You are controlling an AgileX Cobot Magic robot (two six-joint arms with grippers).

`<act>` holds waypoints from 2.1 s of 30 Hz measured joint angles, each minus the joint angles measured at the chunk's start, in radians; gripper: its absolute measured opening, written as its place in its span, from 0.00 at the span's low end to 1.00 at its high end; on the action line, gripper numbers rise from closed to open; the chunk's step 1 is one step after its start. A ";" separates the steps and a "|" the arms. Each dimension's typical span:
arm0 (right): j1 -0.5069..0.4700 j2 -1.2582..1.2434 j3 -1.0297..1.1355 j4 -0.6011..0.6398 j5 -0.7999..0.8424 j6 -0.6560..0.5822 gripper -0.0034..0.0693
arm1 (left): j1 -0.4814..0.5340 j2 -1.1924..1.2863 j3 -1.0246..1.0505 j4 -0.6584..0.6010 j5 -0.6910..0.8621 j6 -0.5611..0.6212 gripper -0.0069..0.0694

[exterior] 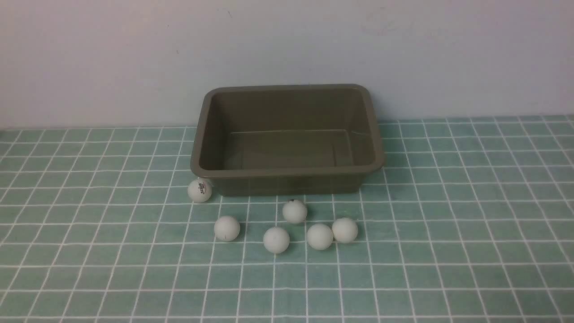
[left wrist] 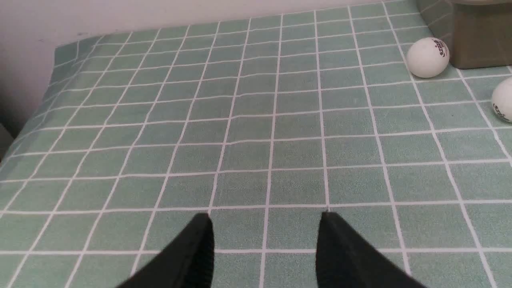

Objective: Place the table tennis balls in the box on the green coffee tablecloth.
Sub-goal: 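Reach for and grasp a ping pong ball on the table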

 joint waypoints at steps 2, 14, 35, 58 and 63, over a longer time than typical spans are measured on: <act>0.000 0.000 0.000 0.000 0.000 0.000 0.58 | 0.000 0.000 0.000 0.000 0.000 0.000 0.51; 0.000 0.000 0.000 0.000 0.000 0.000 0.58 | 0.000 0.000 0.000 0.000 0.000 0.000 0.51; 0.000 0.000 0.000 0.000 0.000 0.000 0.58 | 0.000 0.000 0.000 0.000 0.000 0.000 0.51; 0.000 0.000 -0.252 0.167 -0.026 0.102 0.58 | 0.000 0.000 0.000 -0.001 0.000 0.000 0.51; 0.000 0.000 -0.460 0.130 0.229 0.103 0.58 | 0.000 0.000 0.000 -0.001 0.000 0.000 0.51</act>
